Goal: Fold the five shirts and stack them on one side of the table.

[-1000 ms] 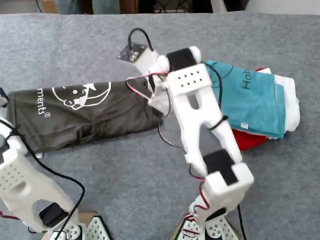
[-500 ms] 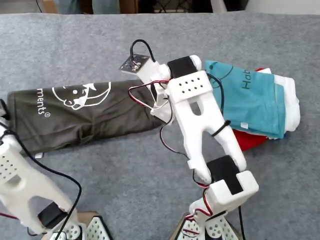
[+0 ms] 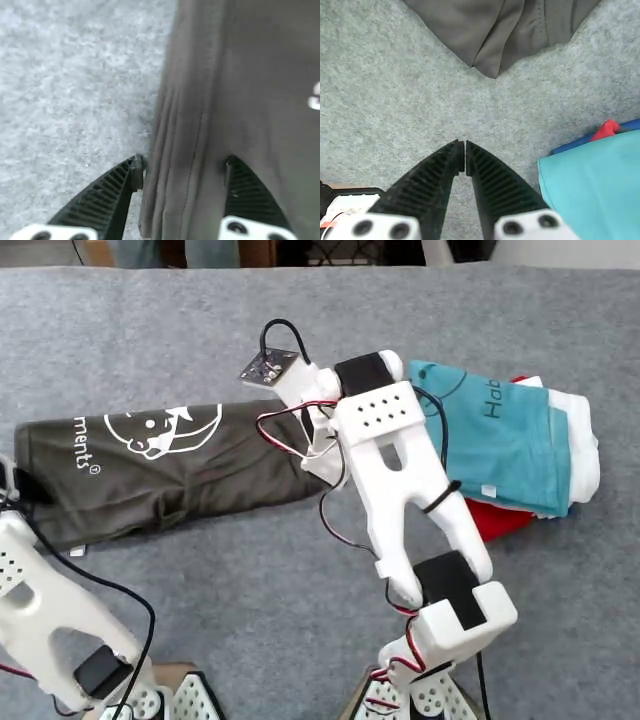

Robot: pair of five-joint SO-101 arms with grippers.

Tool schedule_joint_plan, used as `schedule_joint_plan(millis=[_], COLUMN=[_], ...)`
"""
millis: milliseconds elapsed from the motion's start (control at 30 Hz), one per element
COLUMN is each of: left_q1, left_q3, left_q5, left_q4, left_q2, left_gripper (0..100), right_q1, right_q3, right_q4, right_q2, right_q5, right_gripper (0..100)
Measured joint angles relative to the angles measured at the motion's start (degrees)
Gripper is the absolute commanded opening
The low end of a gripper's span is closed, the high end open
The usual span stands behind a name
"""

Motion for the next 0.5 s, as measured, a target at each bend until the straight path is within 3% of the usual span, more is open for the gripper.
schedule_joint_plan(millis=[267,500], left_q1=[-0.1,-1.8], left_q3=[-1.4,-14.6], left_q5=[0.0,0.0], left_q4=[0.0,6.2], left_q2=[0.4,1.2], left_gripper=[27,27], right_q1=[0.1,0.1], right_q3=[0.0,1.1], right_q4=[0.0,0.0], right_q2=[0.0,0.0], right_q5=[0.0,0.0], right_gripper=[1.5,1.5])
